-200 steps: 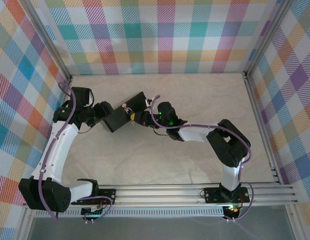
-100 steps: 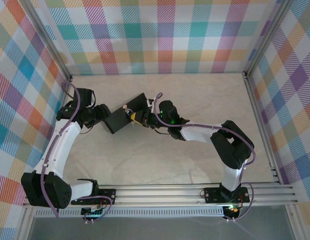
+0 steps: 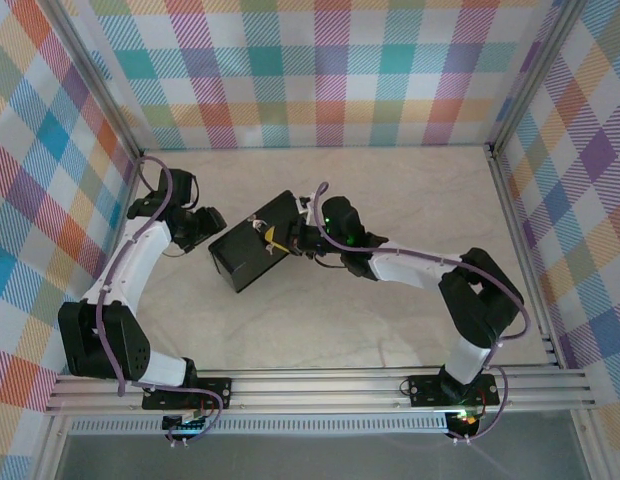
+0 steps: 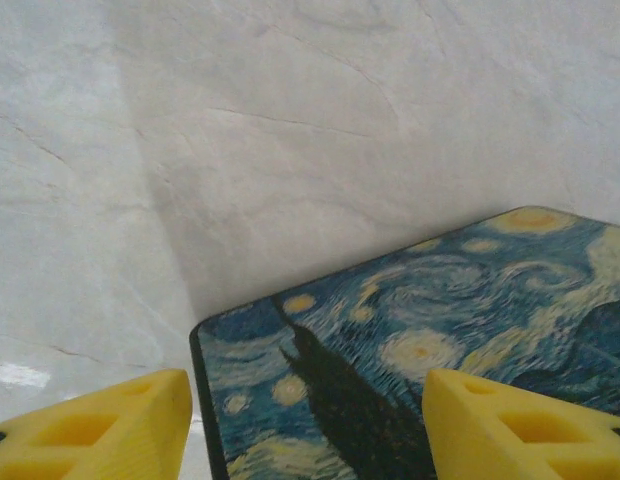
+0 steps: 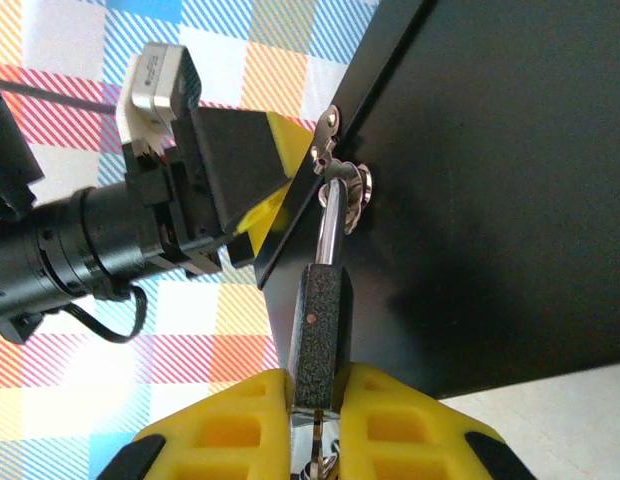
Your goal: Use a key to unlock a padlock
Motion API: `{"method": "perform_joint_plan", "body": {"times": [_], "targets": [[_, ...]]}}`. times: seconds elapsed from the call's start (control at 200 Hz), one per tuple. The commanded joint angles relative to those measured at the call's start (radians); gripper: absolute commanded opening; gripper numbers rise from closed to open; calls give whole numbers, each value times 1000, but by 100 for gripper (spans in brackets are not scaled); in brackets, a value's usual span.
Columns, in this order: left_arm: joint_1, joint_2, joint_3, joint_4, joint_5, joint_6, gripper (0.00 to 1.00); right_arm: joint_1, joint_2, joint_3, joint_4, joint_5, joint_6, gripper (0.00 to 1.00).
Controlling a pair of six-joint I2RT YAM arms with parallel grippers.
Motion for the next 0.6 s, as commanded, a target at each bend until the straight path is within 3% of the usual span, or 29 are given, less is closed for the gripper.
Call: {"method": "perform_joint_plan", "body": {"times": [0.0,0.11,0.22,0.425,0.595], "targets": [[10,-25,-19,21,98,-16,59,1,-87,119,-130,7,-167,9],[7,-37,-35,18,139,-17,57,34,-83,271,-498,140,-407,8],[3,-57,-38,5,150,-9,57,44,-57,351,-689,217,-537,8],[1,-85,-16,-31,125,20,59,45,-34,422,-867,285,-662,9],[-20,-99,40,-58,105,59,61,35,-27,434,-892,272,-643,10]]}}
